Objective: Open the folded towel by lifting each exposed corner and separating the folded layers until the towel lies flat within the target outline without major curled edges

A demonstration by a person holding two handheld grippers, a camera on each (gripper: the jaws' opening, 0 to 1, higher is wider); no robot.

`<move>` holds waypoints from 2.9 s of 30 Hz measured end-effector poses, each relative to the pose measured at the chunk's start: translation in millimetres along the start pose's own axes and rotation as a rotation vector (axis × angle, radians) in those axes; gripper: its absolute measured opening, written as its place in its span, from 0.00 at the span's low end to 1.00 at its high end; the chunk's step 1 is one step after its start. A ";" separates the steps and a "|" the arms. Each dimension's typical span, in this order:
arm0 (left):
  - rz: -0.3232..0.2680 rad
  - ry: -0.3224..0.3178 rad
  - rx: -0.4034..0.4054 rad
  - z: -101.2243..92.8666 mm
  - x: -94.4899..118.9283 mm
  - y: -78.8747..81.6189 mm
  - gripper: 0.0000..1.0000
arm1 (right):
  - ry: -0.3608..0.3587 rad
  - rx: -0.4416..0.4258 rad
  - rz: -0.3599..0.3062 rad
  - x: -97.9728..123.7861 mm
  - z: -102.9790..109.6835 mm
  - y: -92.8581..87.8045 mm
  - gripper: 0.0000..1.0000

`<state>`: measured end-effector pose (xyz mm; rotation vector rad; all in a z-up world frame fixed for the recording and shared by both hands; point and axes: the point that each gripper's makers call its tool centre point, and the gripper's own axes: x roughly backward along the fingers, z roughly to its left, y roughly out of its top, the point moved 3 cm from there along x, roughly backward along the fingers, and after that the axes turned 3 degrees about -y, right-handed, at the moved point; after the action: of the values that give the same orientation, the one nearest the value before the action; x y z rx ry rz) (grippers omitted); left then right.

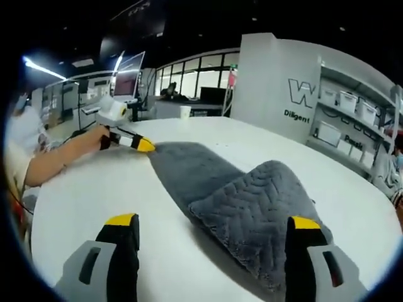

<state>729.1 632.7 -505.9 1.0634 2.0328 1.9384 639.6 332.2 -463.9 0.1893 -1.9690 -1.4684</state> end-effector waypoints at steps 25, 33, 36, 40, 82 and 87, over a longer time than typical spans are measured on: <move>0.001 0.161 0.051 48.8 38.4 -10.0 0.03 | 0.029 -0.026 -0.028 1.2 5.1 3.5 0.97; 0.000 0.243 0.078 74.5 55.3 -12.1 0.03 | 0.029 -0.027 -0.017 -0.8 4.6 0.9 0.97; 0.003 0.273 0.074 78.7 59.7 -13.3 0.03 | 0.028 -0.029 -0.017 -1.2 3.4 0.7 0.97; 0.001 0.307 0.089 86.6 69.1 -15.8 0.03 | 0.025 -0.030 -0.013 -1.9 2.4 -0.2 0.96; 0.016 0.558 0.100 127.2 104.4 -19.3 0.03 | 0.044 0.008 0.040 -6.4 9.1 -8.2 0.94; 0.012 0.571 0.071 124.8 109.1 -13.5 0.07 | 0.037 -0.008 0.028 -5.3 7.0 -6.7 0.94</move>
<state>711.4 797.9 -498.9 0.5659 2.3763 2.3981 637.8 338.0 -473.2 0.1834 -1.9286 -1.4445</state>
